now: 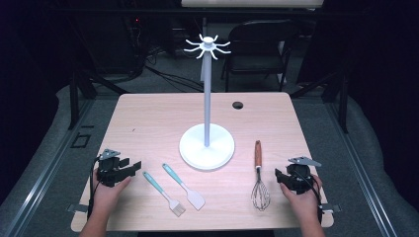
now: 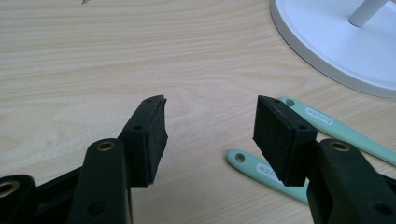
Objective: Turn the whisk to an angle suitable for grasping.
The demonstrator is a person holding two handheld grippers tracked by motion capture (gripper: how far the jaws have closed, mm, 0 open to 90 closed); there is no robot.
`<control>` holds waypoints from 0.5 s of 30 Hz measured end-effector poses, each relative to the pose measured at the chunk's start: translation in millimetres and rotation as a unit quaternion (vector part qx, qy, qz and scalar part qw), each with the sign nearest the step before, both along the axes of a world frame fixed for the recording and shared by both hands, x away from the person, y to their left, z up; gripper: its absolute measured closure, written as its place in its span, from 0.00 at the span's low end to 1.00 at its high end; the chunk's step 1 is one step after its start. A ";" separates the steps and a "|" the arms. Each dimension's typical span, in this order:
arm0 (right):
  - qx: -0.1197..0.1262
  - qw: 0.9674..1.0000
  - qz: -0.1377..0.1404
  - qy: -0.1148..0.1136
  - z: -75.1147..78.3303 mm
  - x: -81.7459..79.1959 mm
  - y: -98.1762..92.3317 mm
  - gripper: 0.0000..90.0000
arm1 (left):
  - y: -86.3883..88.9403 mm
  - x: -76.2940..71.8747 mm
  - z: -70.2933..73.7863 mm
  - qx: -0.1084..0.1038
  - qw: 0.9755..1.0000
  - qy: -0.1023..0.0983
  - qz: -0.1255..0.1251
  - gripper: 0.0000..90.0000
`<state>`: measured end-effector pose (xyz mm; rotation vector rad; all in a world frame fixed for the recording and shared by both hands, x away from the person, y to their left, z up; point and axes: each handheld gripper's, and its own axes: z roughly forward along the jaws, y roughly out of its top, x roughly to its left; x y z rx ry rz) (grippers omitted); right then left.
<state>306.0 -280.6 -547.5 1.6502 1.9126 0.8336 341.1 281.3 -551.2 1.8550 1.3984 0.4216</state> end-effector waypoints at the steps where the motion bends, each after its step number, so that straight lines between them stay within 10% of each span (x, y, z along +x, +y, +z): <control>1: -0.001 1.000 0.001 0.001 -0.4 0.1 0.6 0.57 | -0.1 0.1 -0.3 0.001 1.000 0.000 0.000 0.49; 15: -0.011 1.000 -0.002 0.002 -1.0 0.6 4.7 0.57 | 1.7 -1.3 -0.2 -0.010 1.000 0.009 0.010 0.52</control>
